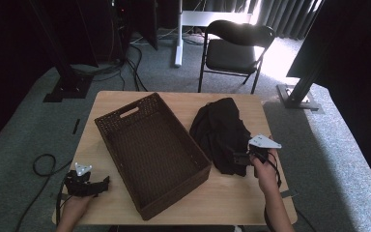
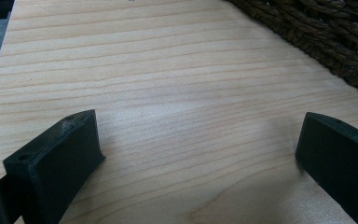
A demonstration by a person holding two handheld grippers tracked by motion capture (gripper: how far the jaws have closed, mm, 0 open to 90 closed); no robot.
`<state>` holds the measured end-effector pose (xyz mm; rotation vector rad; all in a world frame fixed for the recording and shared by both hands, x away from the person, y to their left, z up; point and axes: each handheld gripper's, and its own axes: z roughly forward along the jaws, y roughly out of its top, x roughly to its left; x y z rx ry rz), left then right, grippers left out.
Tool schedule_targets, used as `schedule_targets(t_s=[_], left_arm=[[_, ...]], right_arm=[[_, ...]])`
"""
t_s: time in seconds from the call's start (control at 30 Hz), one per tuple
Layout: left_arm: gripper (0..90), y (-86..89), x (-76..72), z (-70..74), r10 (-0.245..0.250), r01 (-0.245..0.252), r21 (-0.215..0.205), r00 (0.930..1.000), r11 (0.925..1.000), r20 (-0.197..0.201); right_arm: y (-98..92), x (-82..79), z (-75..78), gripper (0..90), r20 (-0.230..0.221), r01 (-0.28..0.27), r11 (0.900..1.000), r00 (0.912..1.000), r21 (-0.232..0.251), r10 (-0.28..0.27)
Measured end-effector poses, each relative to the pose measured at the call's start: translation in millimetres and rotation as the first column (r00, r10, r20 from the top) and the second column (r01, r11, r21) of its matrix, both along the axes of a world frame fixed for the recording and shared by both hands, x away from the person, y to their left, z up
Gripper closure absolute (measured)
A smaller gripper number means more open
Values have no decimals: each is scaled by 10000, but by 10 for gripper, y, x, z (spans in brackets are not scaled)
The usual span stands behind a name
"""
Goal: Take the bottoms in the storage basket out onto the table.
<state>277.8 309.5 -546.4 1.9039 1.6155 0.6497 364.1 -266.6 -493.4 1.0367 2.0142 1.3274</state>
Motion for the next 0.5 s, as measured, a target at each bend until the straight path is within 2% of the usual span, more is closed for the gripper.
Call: schedule_targets(t_s=[0.5], left_arm=[[1, 0, 0, 0, 1, -1, 1, 10000, 10000, -1]], right_arm=[[-76, -263, -134, 109, -176, 185, 9997, 9997, -169, -188]])
